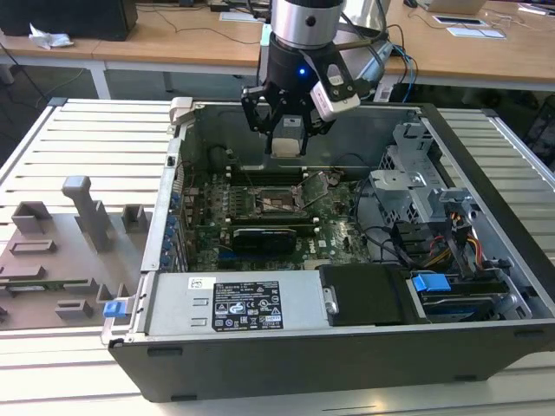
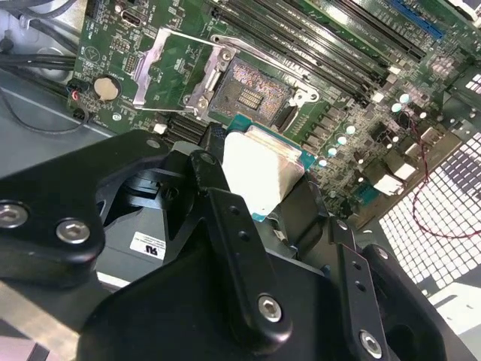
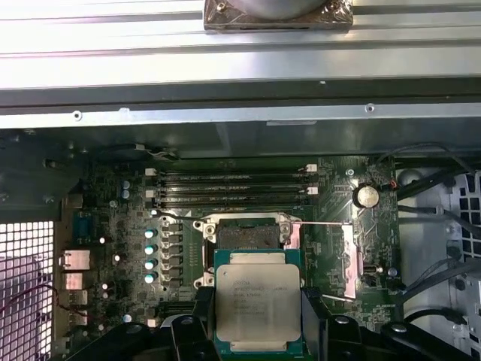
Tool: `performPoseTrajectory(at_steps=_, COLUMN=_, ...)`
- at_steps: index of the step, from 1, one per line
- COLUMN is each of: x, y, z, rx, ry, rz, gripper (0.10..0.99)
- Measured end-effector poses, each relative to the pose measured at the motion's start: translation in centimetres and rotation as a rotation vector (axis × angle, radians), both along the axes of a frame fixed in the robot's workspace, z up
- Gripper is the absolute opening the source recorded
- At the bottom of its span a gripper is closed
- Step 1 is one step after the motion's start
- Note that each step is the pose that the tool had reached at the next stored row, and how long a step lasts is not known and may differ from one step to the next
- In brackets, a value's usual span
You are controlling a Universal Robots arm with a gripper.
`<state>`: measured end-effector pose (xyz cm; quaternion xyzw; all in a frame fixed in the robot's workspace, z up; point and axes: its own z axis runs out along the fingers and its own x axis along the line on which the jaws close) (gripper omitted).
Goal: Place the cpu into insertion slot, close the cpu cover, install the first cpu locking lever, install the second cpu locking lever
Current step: 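Place the cpu into insertion slot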
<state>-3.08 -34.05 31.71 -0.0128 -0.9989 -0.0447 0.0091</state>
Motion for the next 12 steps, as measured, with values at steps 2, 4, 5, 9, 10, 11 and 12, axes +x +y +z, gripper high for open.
performPoseTrajectory(at_steps=2, x=0.00, y=0.00, z=-0.17, rx=0.000, ry=0.0000, rz=0.000, gripper=0.541)
performPoseTrajectory(at_steps=4, x=0.00, y=0.00, z=-0.29, rx=0.000, ry=0.0000, rz=0.000, gripper=0.541)
performPoseTrajectory(at_steps=5, x=0.00, y=0.00, z=-0.37, rx=0.000, ry=0.0000, rz=0.000, gripper=0.541)
performPoseTrajectory(at_steps=9, x=0.00, y=0.00, z=-0.75, rx=0.000, ry=-0.0001, rz=0.000, gripper=0.541)
performPoseTrajectory(at_steps=10, x=0.00, y=0.00, z=-0.99, rx=0.000, ry=0.0000, rz=0.000, gripper=0.541)
performPoseTrajectory(at_steps=11, x=0.00, y=0.00, z=-1.29, rx=0.000, ry=0.0000, rz=0.000, gripper=0.541)
performPoseTrajectory(at_steps=12, x=0.00, y=0.00, z=-1.82, rx=0.000, ry=0.0000, rz=0.000, gripper=0.541)
